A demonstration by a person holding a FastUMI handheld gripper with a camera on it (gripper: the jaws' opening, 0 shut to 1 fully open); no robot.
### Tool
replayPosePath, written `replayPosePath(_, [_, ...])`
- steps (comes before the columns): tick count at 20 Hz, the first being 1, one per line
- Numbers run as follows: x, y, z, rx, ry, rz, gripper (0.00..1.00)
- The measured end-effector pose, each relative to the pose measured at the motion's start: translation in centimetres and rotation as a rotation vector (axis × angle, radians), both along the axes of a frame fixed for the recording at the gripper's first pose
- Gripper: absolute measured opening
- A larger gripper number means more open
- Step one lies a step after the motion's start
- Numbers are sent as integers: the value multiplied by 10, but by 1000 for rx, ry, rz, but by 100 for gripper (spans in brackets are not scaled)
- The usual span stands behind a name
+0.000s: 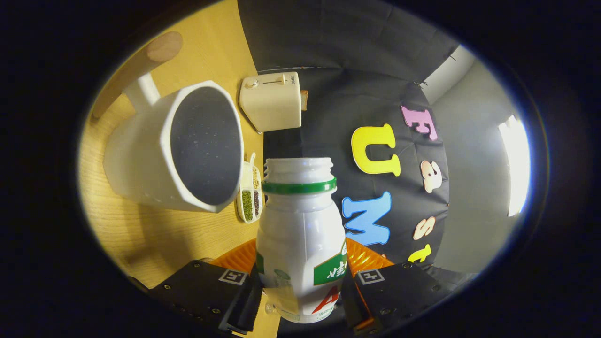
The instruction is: Take the bottle from table, then pour the juice into the cup, finally place the bottle on the coaster
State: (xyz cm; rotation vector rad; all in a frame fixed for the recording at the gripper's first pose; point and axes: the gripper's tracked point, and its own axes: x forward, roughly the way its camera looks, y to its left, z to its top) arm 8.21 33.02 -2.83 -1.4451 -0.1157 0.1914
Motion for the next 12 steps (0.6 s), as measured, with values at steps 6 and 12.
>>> replayPosePath(6, [1, 4, 2, -73, -30, 7, 70])
replayPosePath(12, [1, 6, 4, -113, -48, 17, 70])
